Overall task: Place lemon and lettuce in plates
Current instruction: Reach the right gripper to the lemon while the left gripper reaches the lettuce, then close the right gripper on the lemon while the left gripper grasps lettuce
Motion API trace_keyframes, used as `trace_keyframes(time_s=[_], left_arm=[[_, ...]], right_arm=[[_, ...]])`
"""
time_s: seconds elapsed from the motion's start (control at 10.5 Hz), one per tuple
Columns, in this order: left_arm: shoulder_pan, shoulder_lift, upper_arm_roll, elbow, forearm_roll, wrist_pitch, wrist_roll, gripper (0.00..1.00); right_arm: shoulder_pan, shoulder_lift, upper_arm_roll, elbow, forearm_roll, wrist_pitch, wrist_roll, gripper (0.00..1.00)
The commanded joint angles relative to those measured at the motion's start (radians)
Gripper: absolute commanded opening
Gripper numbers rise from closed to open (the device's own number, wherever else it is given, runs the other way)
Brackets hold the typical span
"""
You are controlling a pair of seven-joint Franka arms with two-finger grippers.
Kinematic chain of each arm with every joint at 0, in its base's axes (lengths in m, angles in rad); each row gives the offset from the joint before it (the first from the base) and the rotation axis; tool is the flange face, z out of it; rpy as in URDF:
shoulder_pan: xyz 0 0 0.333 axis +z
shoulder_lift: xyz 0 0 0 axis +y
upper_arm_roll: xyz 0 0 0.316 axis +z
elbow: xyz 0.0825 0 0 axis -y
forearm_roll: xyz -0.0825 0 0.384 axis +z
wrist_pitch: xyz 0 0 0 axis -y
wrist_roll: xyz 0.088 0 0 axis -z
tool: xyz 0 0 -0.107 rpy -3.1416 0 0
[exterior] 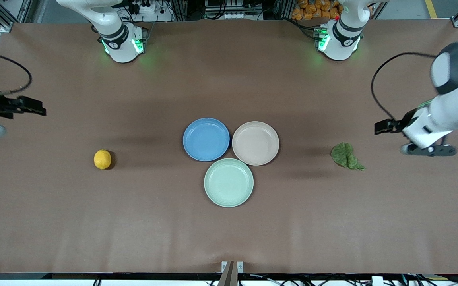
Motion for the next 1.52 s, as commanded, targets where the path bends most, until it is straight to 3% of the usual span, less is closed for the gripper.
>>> trace_keyframes(time_s=[0.0, 0.38, 0.76, 0.95, 1.14, 1.33, 1.43], left_arm=[[0.005, 0.129, 0.0, -0.015, 0.043, 0.119, 0.015, 1.0], [0.001, 0.302, -0.001, -0.009, 0.1, 0.254, -0.008, 1.0], [-0.058, 0.368, 0.0, 0.0, 0.103, 0.288, -0.125, 1.0], [-0.049, 0.395, -0.001, -0.001, 0.103, 0.317, -0.125, 0.94], [-0.055, 0.415, -0.001, -0.002, 0.103, 0.328, -0.138, 0.85], [-0.056, 0.418, -0.001, -0.001, 0.103, 0.33, -0.162, 0.56], [-0.056, 0.418, 0.0, -0.001, 0.103, 0.328, -0.165, 0.37]], right_arm=[[-0.013, 0.015, 0.011, -0.119, 0.017, 0.126, -0.016, 1.0], [-0.005, 0.03, 0.013, -0.319, 0.02, 0.372, -0.016, 1.0], [0.0, 0.081, 0.019, -0.451, 0.038, 0.59, -0.017, 1.0], [0.004, 0.099, 0.022, -0.518, 0.095, 0.703, -0.017, 1.0], [0.01, 0.133, 0.033, -0.554, 0.095, 0.796, -0.017, 1.0], [0.017, 0.168, 0.033, -0.574, 0.095, 0.88, -0.017, 1.0], [0.018, 0.182, 0.033, -0.574, 0.095, 0.897, -0.017, 1.0]])
